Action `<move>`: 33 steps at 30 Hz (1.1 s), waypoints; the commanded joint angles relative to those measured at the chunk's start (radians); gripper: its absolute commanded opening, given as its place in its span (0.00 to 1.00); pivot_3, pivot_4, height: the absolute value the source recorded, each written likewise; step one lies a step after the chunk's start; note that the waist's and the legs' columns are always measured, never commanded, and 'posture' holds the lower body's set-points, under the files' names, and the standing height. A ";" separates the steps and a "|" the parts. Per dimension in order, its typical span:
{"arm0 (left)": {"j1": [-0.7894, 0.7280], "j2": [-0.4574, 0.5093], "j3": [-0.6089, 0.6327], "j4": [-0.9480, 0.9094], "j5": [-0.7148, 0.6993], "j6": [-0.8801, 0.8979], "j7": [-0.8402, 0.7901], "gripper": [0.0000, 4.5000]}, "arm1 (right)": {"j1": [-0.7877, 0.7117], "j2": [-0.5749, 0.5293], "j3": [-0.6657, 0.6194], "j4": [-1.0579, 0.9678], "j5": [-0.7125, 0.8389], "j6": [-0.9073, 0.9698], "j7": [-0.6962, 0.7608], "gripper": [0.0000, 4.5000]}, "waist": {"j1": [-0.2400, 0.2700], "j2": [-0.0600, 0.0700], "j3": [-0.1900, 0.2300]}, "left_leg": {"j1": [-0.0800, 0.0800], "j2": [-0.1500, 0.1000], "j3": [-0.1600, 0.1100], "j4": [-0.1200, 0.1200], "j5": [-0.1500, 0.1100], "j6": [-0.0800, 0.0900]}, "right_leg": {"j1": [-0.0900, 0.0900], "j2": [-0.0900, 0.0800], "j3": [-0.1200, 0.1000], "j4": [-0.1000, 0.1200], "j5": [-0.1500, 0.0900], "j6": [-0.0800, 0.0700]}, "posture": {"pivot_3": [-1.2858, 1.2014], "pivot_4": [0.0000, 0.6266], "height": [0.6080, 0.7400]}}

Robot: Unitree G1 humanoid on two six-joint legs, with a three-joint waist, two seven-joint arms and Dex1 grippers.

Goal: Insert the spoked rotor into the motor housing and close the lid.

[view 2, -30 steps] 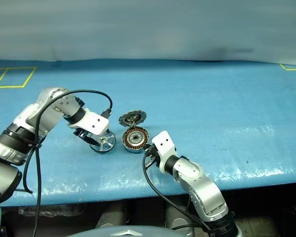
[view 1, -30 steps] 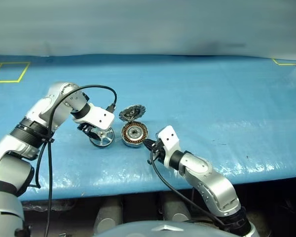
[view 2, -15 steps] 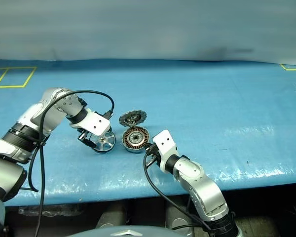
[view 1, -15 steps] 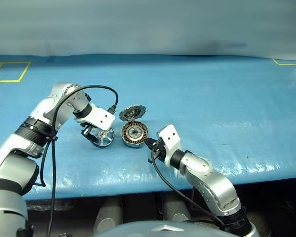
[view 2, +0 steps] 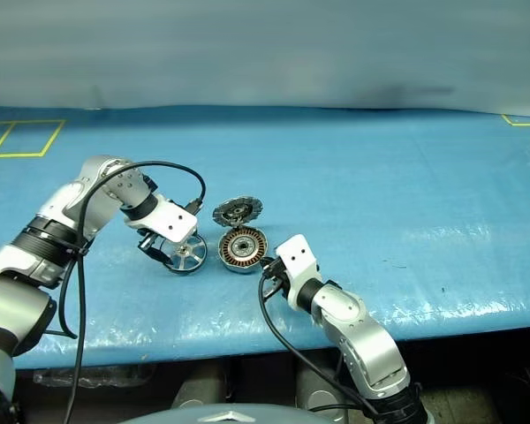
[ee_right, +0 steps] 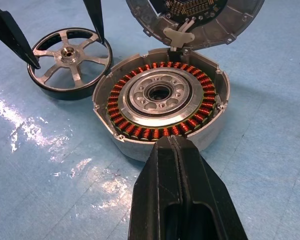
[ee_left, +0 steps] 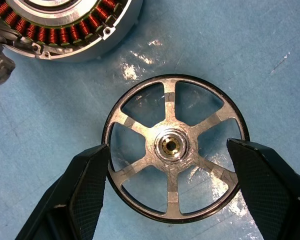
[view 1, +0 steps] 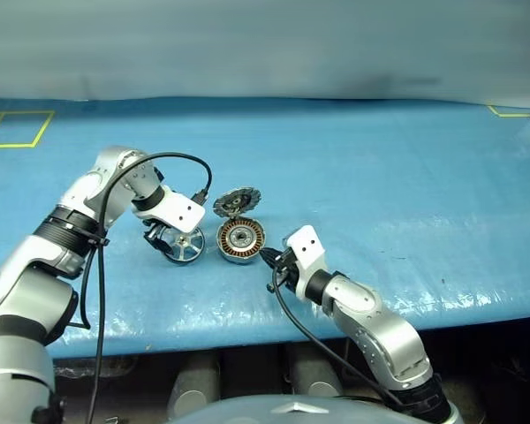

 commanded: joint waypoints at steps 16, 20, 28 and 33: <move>0.001 -0.012 -0.012 0.023 0.020 -0.010 0.001 0.91 | -0.001 0.011 -0.009 -0.048 0.009 -0.014 -0.006 0.00 | 0.000 0.000 0.000 | 0.000 0.000 0.000 0.000 0.000 0.000 | 0.000 0.000 0.000 0.000 0.000 0.000 | 0.52 0.24 1.00; 0.007 -0.020 -0.012 0.039 0.031 -0.009 0.006 0.91 | 0.000 0.012 -0.009 -0.048 0.008 -0.015 -0.008 0.00 | 0.000 0.000 0.000 | 0.001 0.000 0.000 0.000 0.000 0.000 | 0.001 0.000 0.000 0.000 0.000 0.000 | 0.52 0.24 1.00; 0.011 -0.030 -0.002 0.058 0.050 -0.005 0.012 0.43 | 0.003 0.011 -0.010 -0.053 0.011 -0.012 -0.013 0.00 | 0.001 0.002 -0.002 | 0.001 0.000 0.000 0.000 0.000 0.001 | 0.001 0.000 0.000 0.001 0.000 0.000 | 0.52 0.24 1.00; 0.015 -0.030 0.007 0.056 0.053 0.002 0.013 0.34 | 0.002 0.010 -0.010 -0.055 0.013 -0.010 -0.013 0.00 | 0.002 0.002 -0.002 | 0.002 0.000 0.000 0.000 0.000 0.001 | 0.002 0.000 0.000 0.001 -0.001 -0.001 | 0.52 0.24 1.00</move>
